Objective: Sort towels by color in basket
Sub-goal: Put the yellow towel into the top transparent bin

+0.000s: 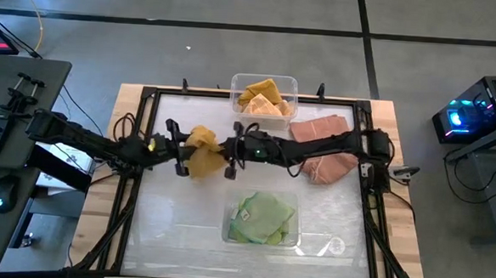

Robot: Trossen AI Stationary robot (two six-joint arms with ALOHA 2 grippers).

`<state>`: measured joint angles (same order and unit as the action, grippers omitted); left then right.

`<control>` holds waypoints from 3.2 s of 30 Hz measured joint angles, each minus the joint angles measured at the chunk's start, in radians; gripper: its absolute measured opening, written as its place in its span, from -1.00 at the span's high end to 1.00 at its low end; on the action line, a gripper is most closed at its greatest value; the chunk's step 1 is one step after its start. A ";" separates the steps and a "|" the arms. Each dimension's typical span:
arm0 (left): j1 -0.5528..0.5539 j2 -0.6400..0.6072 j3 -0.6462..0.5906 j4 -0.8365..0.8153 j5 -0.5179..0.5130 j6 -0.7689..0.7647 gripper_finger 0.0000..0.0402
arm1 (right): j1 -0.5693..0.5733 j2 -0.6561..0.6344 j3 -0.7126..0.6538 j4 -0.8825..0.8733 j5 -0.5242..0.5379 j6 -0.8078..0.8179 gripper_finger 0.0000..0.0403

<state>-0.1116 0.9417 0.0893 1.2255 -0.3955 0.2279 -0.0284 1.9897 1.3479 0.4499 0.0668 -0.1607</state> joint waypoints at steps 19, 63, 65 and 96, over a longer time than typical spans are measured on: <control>-0.061 -0.039 0.001 -0.427 -0.229 -0.172 0.06 | -0.319 -0.340 0.319 -0.905 0.528 -0.234 0.97; -0.059 -0.036 0.000 -0.505 -0.229 -0.218 0.06 | -0.573 -0.082 0.202 -0.910 -0.238 0.171 0.97; -0.059 -0.036 0.000 -0.505 -0.230 -0.218 0.06 | -0.586 -0.071 0.188 -0.911 -0.236 0.182 0.93; -0.059 -0.035 0.000 -0.526 -0.241 -0.251 0.06 | -0.676 -0.107 0.271 -0.989 -0.209 0.050 0.92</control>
<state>-0.1707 0.9062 0.0891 0.6994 -0.6365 -0.0227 -0.7041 1.8828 1.6188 -0.5394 -0.1425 -0.1112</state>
